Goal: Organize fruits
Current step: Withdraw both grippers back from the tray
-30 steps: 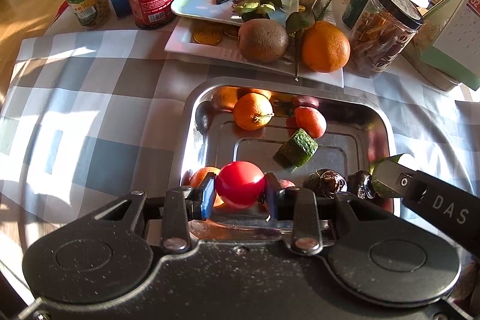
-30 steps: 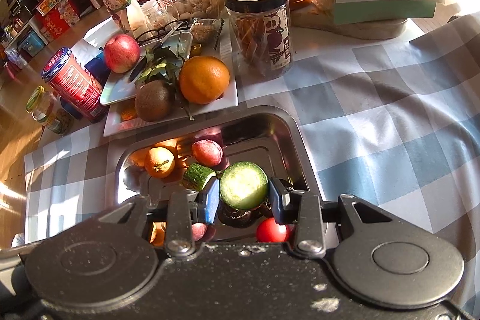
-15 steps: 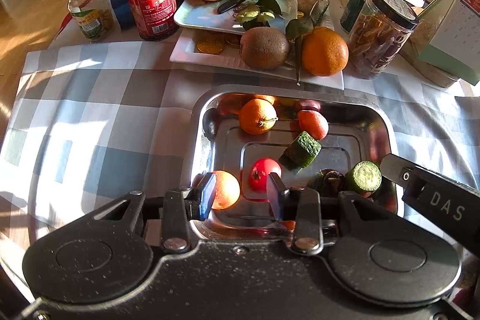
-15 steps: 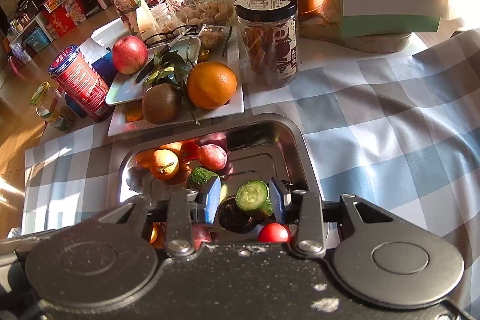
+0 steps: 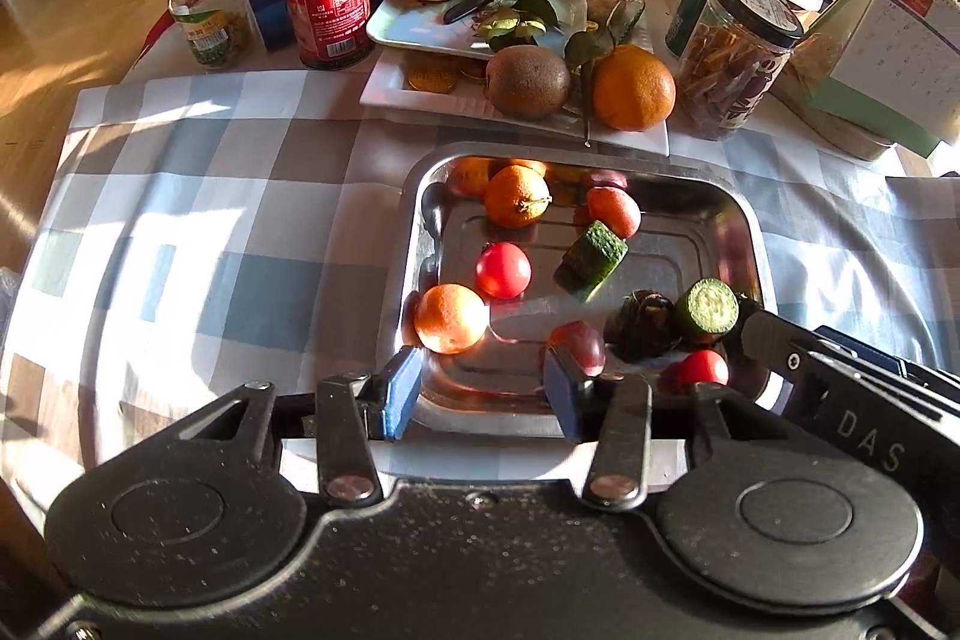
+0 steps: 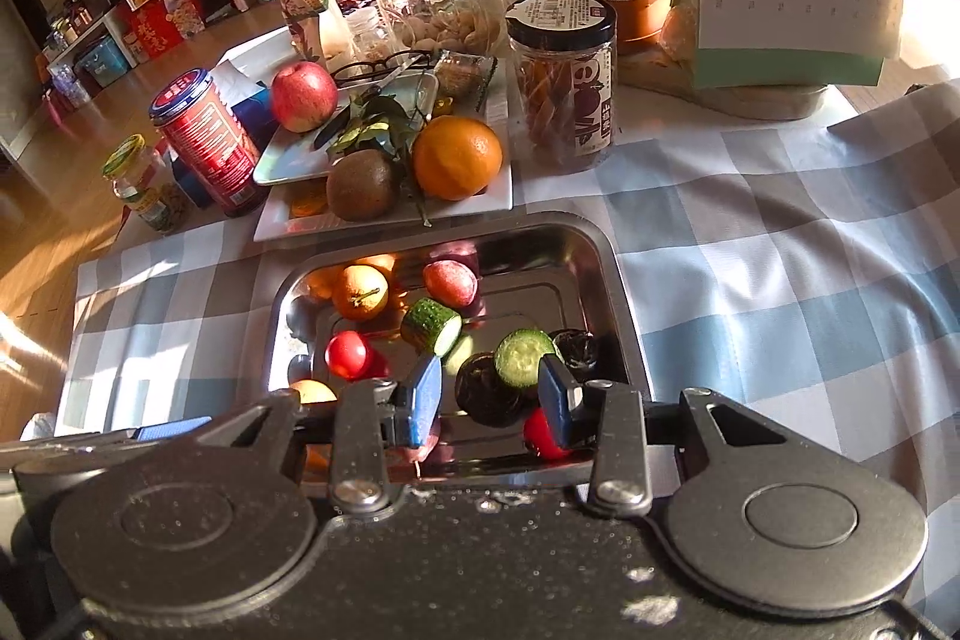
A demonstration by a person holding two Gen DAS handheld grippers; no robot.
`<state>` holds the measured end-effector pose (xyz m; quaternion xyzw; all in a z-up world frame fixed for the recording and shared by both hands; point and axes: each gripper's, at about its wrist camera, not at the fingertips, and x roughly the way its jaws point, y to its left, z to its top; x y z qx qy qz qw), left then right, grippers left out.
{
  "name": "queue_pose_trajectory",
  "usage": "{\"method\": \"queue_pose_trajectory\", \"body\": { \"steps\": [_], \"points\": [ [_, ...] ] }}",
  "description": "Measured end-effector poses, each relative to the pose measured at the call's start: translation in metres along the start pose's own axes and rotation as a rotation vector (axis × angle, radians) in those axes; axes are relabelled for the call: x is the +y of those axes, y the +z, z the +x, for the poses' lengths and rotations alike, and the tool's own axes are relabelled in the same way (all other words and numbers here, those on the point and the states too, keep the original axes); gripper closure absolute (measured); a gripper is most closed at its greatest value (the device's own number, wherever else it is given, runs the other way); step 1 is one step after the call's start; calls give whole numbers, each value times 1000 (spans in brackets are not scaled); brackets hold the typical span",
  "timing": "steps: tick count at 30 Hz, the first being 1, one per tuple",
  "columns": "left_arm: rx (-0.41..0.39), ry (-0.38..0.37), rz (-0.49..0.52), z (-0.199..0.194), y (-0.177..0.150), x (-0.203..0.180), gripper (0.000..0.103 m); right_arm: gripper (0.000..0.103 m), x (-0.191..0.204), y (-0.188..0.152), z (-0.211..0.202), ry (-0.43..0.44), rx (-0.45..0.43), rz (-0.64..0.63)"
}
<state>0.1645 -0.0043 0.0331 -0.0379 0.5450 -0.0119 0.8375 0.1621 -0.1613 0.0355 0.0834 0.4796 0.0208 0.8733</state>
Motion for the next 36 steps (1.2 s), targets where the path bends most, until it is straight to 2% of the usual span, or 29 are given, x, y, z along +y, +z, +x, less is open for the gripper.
{"method": "queue_pose_trajectory", "body": {
  "steps": [7, 11, 16, 20, 24, 36],
  "points": [
    [-37, 9, 32, -17, -27, -3, 49, 64, -2, -19, -24, -51, -45, -52],
    [-44, 5, 43, -20, -42, -4, 49, 64, -13, -33, -32, -39, -49, 0],
    [-68, 11, 70, -24, -61, -5, 49, 64, -12, -55, -38, -50, -69, -26],
    [-83, 21, 99, -25, -76, -5, 49, 64, -13, -70, -36, -44, -50, -34],
    [-93, 33, 107, -24, -85, -4, 49, 64, -8, -81, -31, -58, -41, -77],
    [-113, 55, 118, -14, -93, 2, 49, 64, -11, -100, -23, -54, -18, -68]
  ]
}}
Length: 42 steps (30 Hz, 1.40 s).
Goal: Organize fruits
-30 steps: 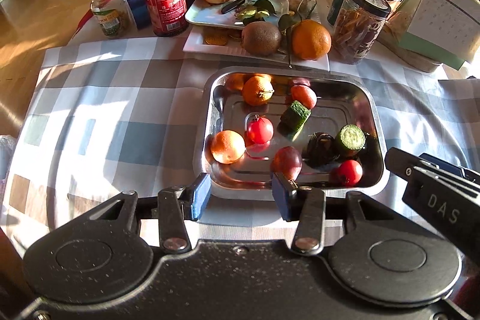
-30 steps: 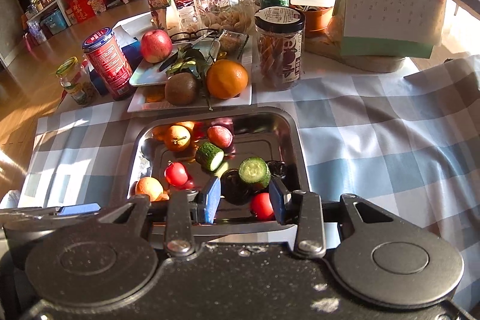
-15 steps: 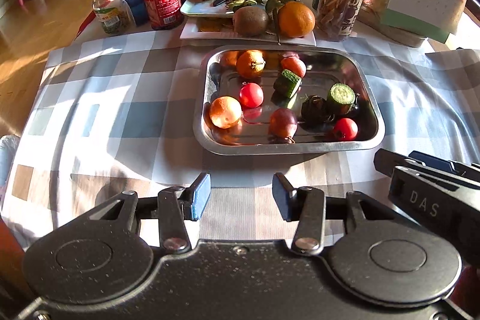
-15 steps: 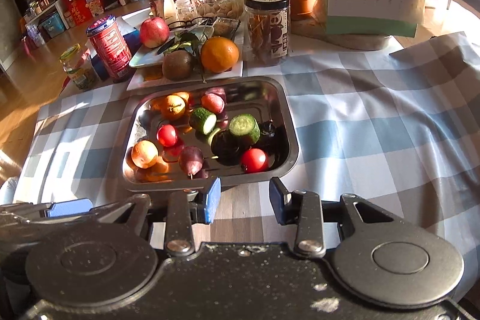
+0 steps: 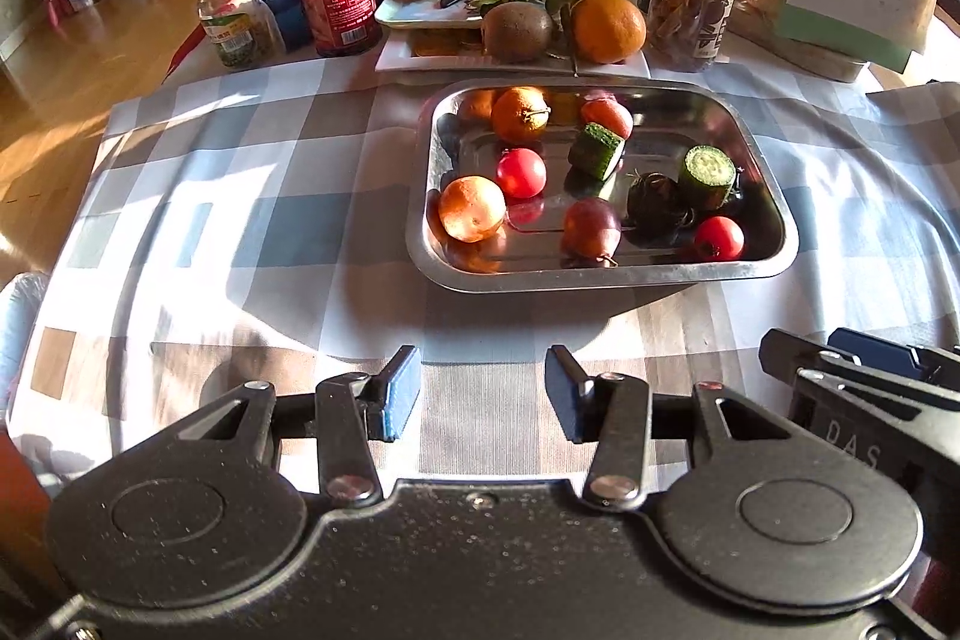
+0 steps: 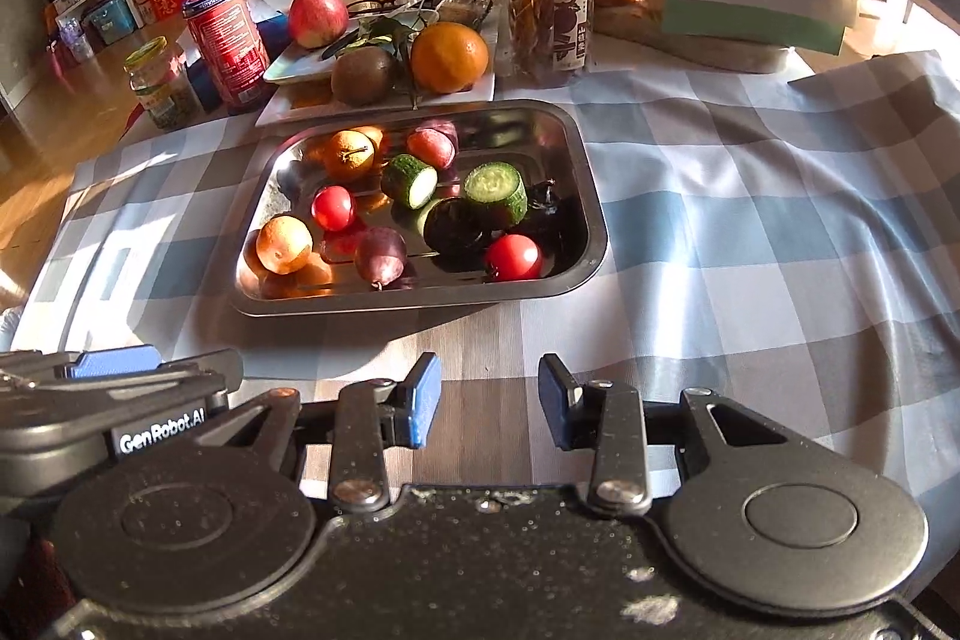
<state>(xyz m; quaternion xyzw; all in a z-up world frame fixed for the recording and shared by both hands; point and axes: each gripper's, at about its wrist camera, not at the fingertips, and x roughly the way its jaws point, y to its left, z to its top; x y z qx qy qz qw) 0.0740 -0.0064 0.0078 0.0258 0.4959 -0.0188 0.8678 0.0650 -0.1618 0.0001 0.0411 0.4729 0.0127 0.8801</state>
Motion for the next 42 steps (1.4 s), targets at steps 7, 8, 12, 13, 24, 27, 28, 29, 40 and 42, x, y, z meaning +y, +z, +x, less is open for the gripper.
{"method": "queue_pose_trajectory", "body": {
  "steps": [7, 8, 12, 13, 24, 27, 28, 29, 40, 42],
  "points": [
    [17, -2, 20, 9, -6, -2, 49, 64, -5, 2, 6, 3, 12, 31],
    [20, -2, 18, 10, -6, -2, 49, 64, -6, 1, 7, 3, 17, 33],
    [20, -1, 15, 12, -6, -2, 49, 64, -5, -2, 12, -1, 32, 27],
    [19, -1, 15, 12, -6, -3, 49, 64, -4, -2, 13, 0, 35, 23],
    [23, -4, 18, 12, -6, -2, 49, 64, 0, -4, 13, 2, 34, 0],
    [23, -3, 18, 12, -6, -2, 49, 64, -1, -4, 13, -2, 35, 1],
    [22, -2, 18, 12, -7, -1, 49, 64, -2, -4, 13, -2, 35, 1],
    [22, -3, 18, 12, -7, -1, 49, 64, -1, -4, 13, -2, 35, 2],
    [36, -7, 26, 14, -9, -2, 49, 64, 1, -6, 16, -5, 40, -7],
    [37, -7, 27, 14, -9, -2, 49, 64, 1, -6, 17, -5, 45, -9]
  ]
}}
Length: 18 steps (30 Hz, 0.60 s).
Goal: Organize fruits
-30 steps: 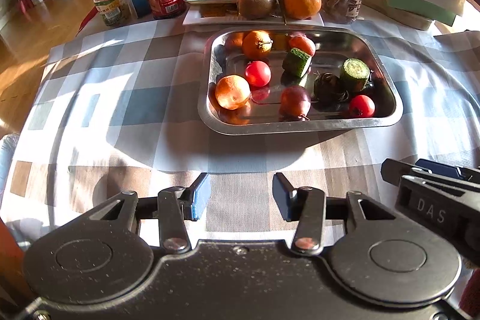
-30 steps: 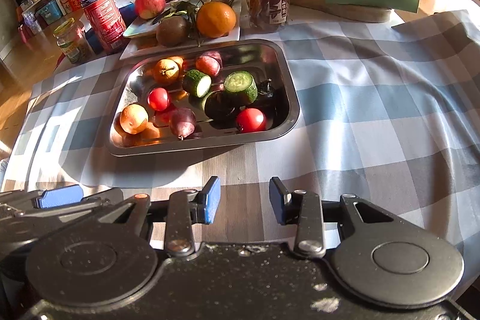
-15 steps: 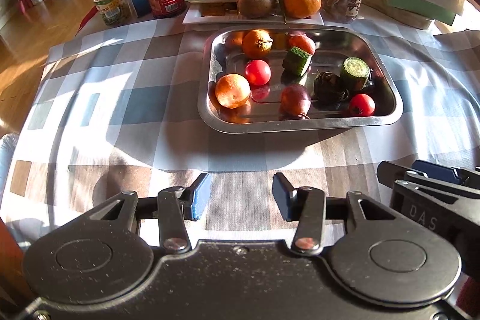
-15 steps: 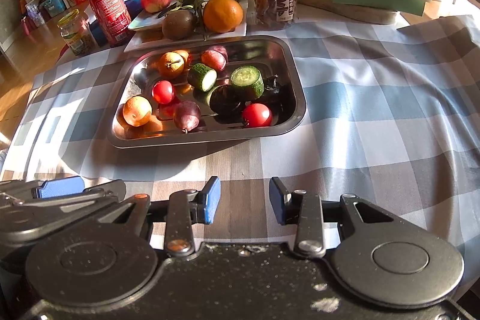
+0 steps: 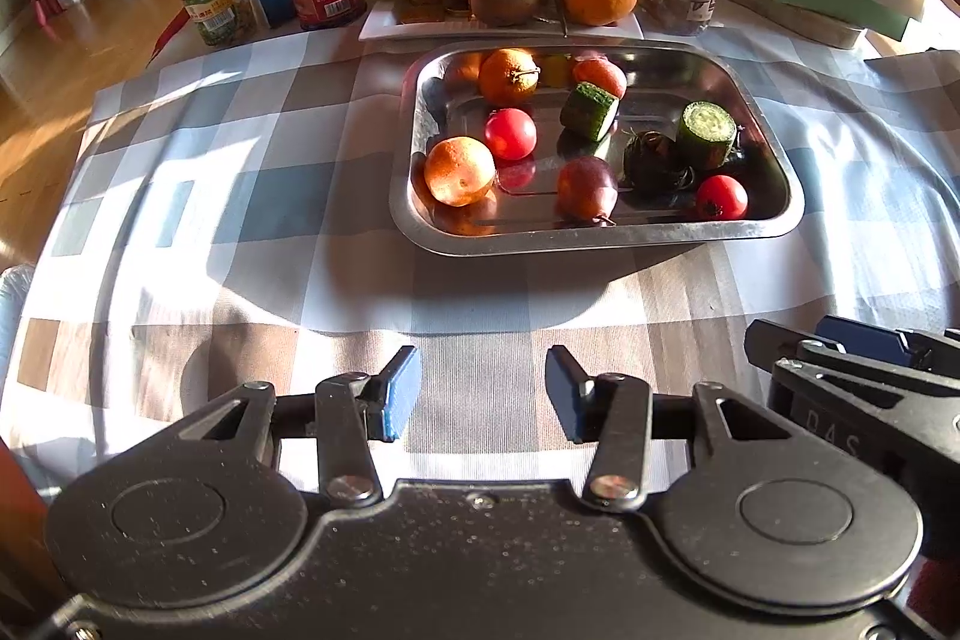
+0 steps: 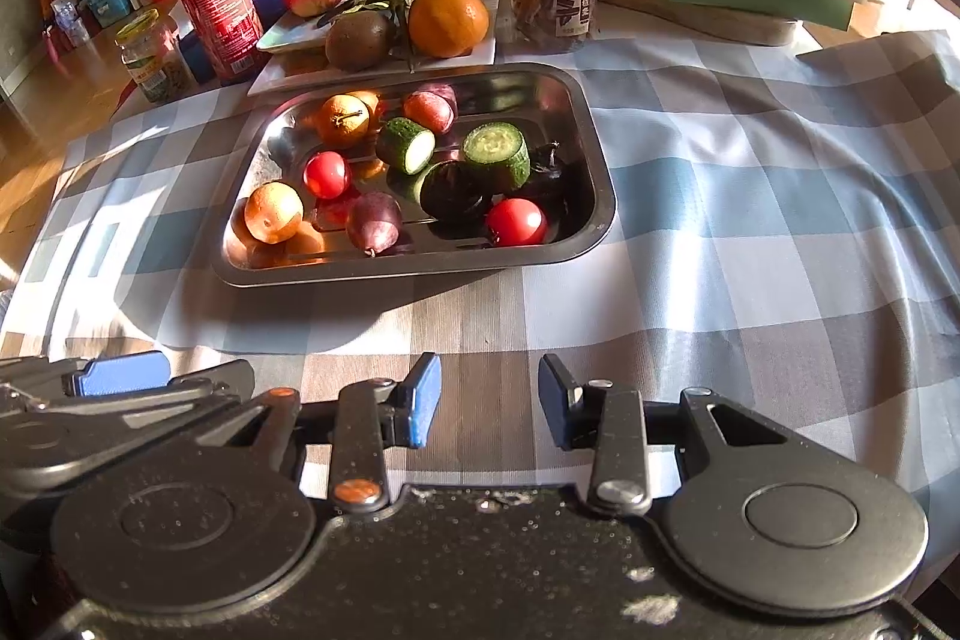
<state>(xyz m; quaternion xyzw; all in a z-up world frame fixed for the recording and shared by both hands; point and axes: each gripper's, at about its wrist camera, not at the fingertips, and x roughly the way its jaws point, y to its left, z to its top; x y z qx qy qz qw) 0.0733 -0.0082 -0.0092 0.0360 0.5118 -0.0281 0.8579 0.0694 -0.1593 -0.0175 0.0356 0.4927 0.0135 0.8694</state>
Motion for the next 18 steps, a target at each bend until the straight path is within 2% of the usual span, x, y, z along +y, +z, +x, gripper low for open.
{"method": "queue_pose_trajectory", "body": {
  "steps": [15, 17, 18],
  "points": [
    [6, 14, -3, 2, -2, 1, 48, 64, -2, -1, 2, 3, 3, -5],
    [5, 14, 2, 2, -2, 0, 39, 64, -2, -2, 2, 3, 5, -3],
    [-1, 15, 5, 2, -2, -1, 37, 64, -2, -2, 3, 2, 5, -1]
  ]
}}
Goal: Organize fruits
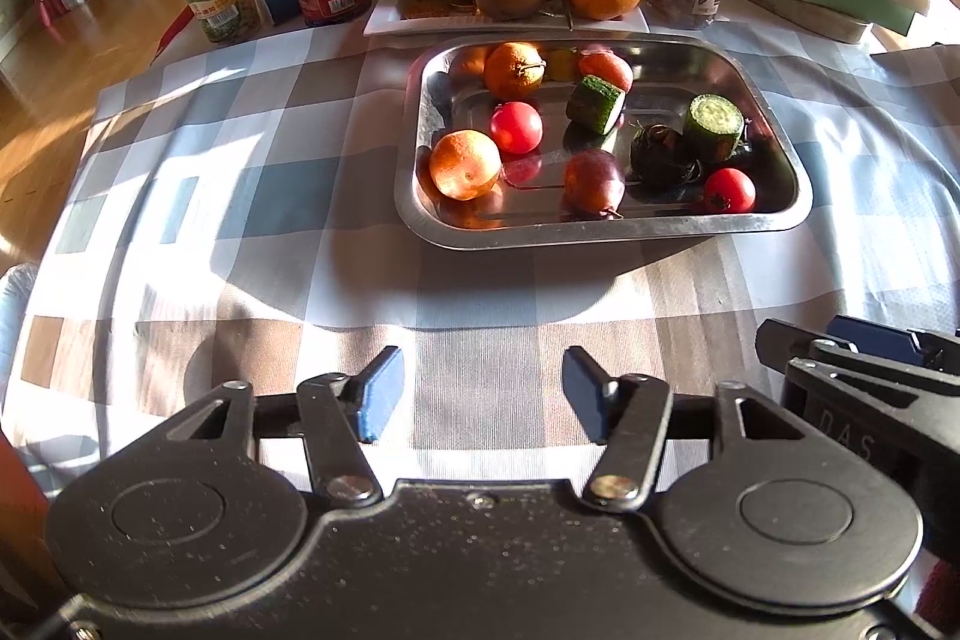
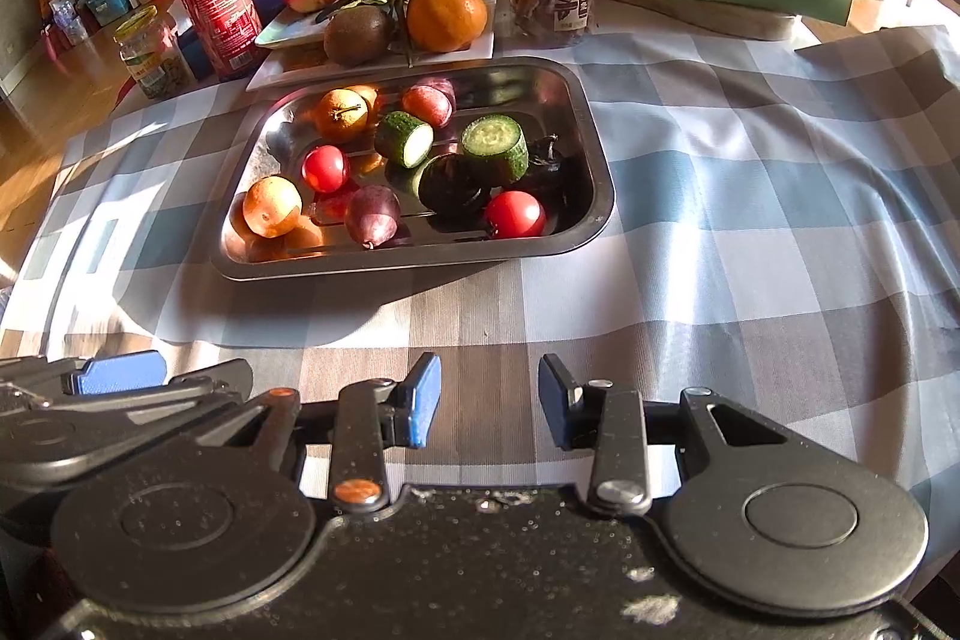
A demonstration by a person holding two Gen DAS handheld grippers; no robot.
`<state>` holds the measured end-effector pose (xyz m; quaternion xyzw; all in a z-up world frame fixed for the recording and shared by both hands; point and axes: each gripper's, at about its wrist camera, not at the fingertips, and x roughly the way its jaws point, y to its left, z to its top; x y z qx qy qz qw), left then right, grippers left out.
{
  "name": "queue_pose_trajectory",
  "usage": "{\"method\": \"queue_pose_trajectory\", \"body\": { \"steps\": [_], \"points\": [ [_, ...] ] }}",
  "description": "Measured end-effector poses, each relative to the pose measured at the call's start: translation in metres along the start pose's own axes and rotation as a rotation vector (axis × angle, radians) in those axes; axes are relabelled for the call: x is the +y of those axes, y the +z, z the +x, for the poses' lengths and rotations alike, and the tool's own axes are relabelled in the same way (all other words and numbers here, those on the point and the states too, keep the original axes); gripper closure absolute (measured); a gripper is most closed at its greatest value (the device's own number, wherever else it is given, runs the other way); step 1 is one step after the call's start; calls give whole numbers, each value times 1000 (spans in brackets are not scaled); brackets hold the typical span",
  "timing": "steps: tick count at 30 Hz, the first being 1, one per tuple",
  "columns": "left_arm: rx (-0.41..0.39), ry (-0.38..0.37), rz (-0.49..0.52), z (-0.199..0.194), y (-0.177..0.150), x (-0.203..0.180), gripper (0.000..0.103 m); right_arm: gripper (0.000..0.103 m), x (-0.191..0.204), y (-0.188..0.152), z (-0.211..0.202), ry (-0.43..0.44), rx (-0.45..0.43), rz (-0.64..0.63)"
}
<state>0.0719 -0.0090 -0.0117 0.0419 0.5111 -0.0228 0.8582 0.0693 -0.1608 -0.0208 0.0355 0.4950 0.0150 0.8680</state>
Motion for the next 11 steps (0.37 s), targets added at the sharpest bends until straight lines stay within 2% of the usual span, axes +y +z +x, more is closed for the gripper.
{"method": "queue_pose_trajectory", "body": {
  "steps": [4, 6, 7, 11],
  "points": [
    [-4, -3, 10, -1, -1, -2, 37, 64, -1, 0, 1, 0, 5, 1],
    [0, -2, 5, -1, -1, -1, 35, 64, -1, 0, 2, -1, 8, 4],
    [-2, 3, -1, -1, -1, -1, 30, 64, -1, -1, 2, -1, 9, 5],
    [4, -4, -8, 0, -1, 1, 28, 64, -2, -1, 2, -1, 11, 6]
  ]
}}
